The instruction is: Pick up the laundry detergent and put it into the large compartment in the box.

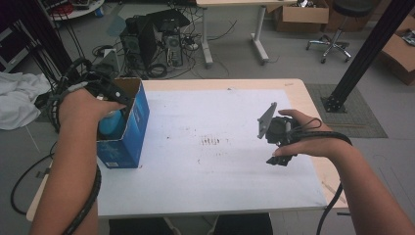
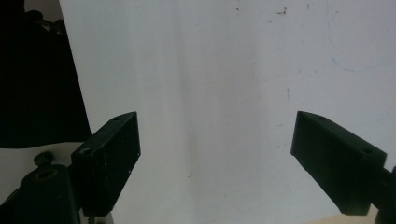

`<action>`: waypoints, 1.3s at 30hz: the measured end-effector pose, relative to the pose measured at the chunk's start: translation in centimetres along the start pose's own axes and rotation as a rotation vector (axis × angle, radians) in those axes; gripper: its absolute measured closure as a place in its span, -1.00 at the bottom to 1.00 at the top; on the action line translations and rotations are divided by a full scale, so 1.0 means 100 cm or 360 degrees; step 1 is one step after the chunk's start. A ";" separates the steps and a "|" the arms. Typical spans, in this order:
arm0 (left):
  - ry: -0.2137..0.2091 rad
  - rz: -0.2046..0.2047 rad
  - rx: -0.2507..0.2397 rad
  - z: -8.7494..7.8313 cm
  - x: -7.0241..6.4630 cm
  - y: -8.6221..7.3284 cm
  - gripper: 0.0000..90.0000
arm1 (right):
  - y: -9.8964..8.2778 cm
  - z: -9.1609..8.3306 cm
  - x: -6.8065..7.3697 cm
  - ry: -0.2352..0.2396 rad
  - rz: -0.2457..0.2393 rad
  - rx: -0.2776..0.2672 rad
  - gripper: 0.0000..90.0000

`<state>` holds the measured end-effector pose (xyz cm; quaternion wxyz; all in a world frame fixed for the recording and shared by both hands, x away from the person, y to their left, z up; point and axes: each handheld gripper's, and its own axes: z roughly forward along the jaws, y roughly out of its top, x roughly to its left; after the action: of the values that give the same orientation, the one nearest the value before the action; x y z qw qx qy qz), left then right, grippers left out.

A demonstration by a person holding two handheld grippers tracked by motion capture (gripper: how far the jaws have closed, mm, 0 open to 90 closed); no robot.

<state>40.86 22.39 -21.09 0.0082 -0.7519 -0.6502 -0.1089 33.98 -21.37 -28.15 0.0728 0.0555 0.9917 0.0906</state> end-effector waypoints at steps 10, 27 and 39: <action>-0.0031 0.0105 -0.0038 -0.016 -0.015 0.001 -1.00 | 0.001 -0.002 0.000 0.0001 -0.0003 0.0001 -0.65; -0.0317 0.1021 -0.0189 -0.036 -0.104 -0.008 -1.00 | 0.009 -0.001 -0.006 0.0027 -0.0018 0.0033 -0.65; -0.0465 0.1549 -0.0171 -0.039 -0.138 -0.029 -1.00 | 0.011 -0.003 -0.011 0.0044 0.0002 0.0065 -0.65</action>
<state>35.66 8.73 -20.06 -0.0716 -0.9743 -0.2125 -0.0196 35.07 -20.49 -27.49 0.0579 0.0565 0.9942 0.0713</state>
